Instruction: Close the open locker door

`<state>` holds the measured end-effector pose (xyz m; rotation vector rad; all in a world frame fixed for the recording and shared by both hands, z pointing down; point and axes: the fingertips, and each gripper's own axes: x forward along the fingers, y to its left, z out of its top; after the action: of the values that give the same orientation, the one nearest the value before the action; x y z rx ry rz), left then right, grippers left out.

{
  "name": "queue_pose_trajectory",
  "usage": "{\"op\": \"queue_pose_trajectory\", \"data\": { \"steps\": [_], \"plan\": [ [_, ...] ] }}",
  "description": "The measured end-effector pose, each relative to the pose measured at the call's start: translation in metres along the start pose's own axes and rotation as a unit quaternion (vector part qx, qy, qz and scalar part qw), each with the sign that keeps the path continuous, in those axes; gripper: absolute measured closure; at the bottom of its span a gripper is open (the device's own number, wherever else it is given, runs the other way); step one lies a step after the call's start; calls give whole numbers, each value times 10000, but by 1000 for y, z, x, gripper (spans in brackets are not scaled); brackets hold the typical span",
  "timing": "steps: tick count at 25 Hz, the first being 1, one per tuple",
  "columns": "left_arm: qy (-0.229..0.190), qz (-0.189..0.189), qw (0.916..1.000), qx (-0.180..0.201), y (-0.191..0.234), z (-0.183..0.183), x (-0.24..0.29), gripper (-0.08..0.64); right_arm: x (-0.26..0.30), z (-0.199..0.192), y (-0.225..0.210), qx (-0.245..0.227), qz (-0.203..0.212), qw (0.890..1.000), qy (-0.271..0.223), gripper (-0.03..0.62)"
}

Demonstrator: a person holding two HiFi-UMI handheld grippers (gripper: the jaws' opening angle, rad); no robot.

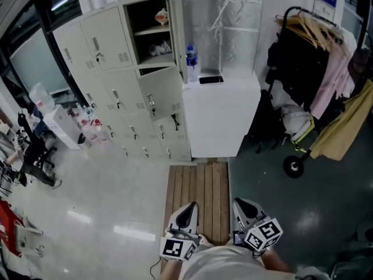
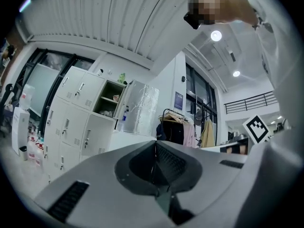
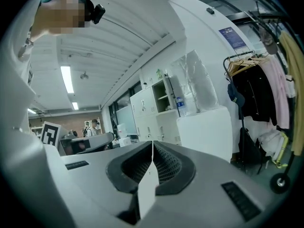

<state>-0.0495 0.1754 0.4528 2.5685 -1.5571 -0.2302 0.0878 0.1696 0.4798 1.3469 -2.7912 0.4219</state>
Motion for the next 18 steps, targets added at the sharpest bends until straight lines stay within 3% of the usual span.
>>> {"op": "queue_pose_trajectory", "data": {
  "steps": [9,18],
  "plan": [
    [5,90,10000,-6,21,4,12,551,33,-1,5,55,50,9999,83,563],
    [9,445,9989,140,48,7,56,551,91,11,-30,95,347,9994,18,563]
  ]
}}
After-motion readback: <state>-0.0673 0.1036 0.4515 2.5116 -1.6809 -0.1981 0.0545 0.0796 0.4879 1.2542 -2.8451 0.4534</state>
